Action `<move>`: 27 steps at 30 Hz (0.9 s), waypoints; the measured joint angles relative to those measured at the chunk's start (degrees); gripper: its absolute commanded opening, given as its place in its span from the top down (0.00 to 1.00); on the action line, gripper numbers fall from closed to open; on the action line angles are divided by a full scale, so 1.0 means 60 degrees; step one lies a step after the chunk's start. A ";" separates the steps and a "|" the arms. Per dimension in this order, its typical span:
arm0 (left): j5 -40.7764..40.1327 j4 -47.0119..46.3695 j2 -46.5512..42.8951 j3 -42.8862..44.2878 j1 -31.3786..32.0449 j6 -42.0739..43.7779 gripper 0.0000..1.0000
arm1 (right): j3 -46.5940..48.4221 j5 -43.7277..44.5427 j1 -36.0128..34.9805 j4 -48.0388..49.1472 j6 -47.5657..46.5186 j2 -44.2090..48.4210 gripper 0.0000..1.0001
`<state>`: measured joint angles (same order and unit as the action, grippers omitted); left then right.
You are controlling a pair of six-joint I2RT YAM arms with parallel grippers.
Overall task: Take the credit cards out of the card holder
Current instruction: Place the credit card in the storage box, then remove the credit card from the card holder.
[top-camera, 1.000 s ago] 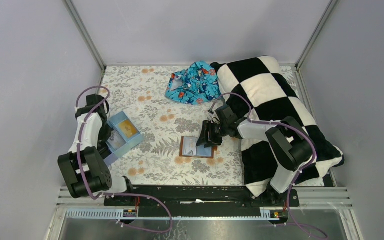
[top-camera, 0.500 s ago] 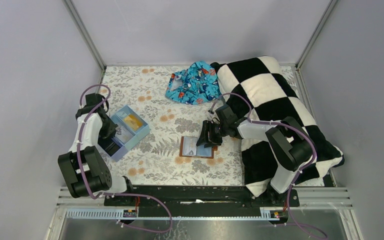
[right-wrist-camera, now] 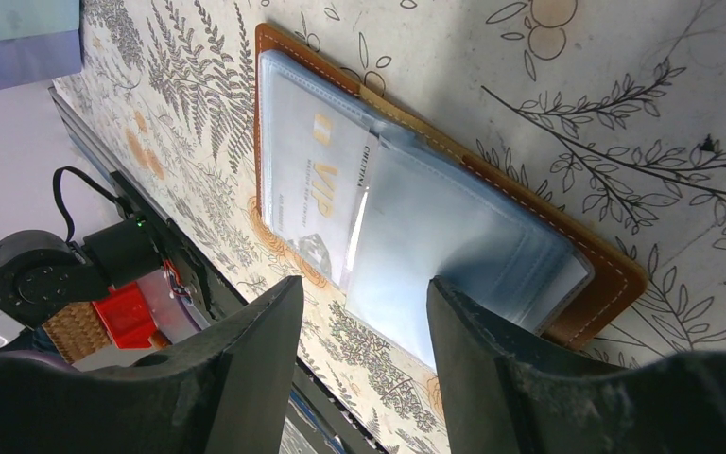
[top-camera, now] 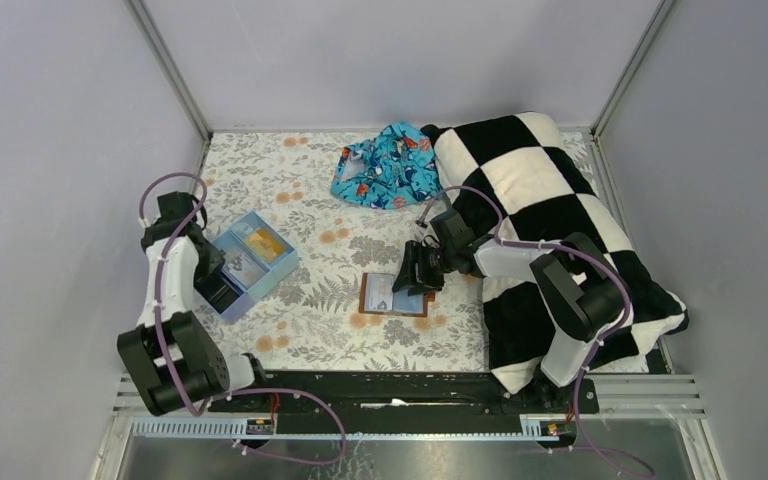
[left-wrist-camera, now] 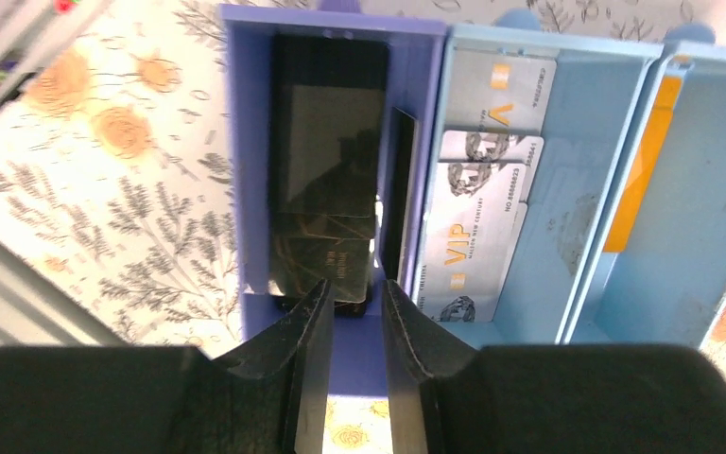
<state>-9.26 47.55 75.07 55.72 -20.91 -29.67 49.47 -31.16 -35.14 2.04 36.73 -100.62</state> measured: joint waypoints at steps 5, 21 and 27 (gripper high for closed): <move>-0.0823 0.0557 -0.1286 0.0200 -0.0066 -0.0361 0.71 | 0.0007 0.0000 0.0000 0.0000 0.0004 -0.0007 0.41; 0.0444 -0.0025 -0.2025 0.0794 0.4156 -0.1246 0.59 | -0.0372 0.0892 -0.0018 -0.0127 -0.0062 0.0758 0.39; 0.1198 -0.1417 -0.1461 0.0346 0.7420 -0.2175 0.59 | -0.0648 0.1625 -0.0018 -0.0310 -0.0076 0.1585 0.38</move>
<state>-2.07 39.05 66.30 57.80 23.62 -42.72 45.58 -21.41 -35.24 0.19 36.27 -91.11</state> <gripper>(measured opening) 0.406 0.610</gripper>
